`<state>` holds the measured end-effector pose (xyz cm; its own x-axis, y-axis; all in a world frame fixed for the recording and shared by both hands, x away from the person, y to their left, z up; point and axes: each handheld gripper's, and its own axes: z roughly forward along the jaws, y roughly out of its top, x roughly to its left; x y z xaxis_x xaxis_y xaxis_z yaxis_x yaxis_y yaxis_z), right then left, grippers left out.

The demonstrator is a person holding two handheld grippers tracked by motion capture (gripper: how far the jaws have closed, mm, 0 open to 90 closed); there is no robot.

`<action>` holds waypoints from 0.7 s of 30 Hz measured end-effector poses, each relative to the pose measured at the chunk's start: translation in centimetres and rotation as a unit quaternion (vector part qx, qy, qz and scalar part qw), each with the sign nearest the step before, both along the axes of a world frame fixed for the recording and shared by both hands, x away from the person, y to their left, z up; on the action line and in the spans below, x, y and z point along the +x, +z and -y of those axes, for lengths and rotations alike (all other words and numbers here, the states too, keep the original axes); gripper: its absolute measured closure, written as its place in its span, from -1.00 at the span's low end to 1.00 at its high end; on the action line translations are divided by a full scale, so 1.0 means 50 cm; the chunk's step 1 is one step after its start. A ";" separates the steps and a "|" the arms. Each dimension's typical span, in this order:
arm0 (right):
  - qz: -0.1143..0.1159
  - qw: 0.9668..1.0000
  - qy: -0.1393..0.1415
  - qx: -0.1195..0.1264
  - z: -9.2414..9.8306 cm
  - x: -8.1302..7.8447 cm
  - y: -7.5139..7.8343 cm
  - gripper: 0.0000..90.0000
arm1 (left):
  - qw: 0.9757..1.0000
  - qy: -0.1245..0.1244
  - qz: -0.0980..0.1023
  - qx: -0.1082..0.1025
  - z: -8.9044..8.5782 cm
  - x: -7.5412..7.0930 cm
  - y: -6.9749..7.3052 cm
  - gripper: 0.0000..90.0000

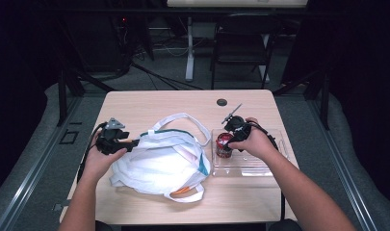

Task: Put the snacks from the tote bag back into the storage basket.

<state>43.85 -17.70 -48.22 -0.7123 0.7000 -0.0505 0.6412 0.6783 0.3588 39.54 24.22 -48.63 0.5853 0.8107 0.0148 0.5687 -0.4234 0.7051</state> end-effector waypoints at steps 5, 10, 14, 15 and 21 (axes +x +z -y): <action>-0.006 1.000 0.003 -0.005 0.003 0.000 -0.010 -0.40 | 1.000 -0.001 -0.002 0.002 -0.001 0.001 0.000 0.01; -0.002 1.000 -0.002 0.002 0.000 -0.002 -0.020 -0.39 | 1.000 -0.001 0.000 0.003 -0.001 0.001 -0.001 0.01; -0.009 1.000 0.003 -0.008 0.000 0.001 -0.022 -0.38 | 1.000 -0.001 0.000 0.003 -0.001 0.001 -0.001 0.01; -0.008 1.000 0.002 -0.006 0.000 0.001 -0.024 -0.38 | 1.000 0.000 0.000 0.002 -0.001 0.001 -0.001 0.01; -0.006 1.000 0.001 -0.002 -0.001 0.001 -0.028 -0.38 | 1.000 0.000 -0.001 0.003 -0.001 0.001 -0.002 0.01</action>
<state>43.91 -17.65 -49.62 -0.7140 0.6987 -0.0444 0.6447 0.6809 0.3474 39.60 24.29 -48.72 0.5855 0.8105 0.0190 0.5694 -0.4278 0.7020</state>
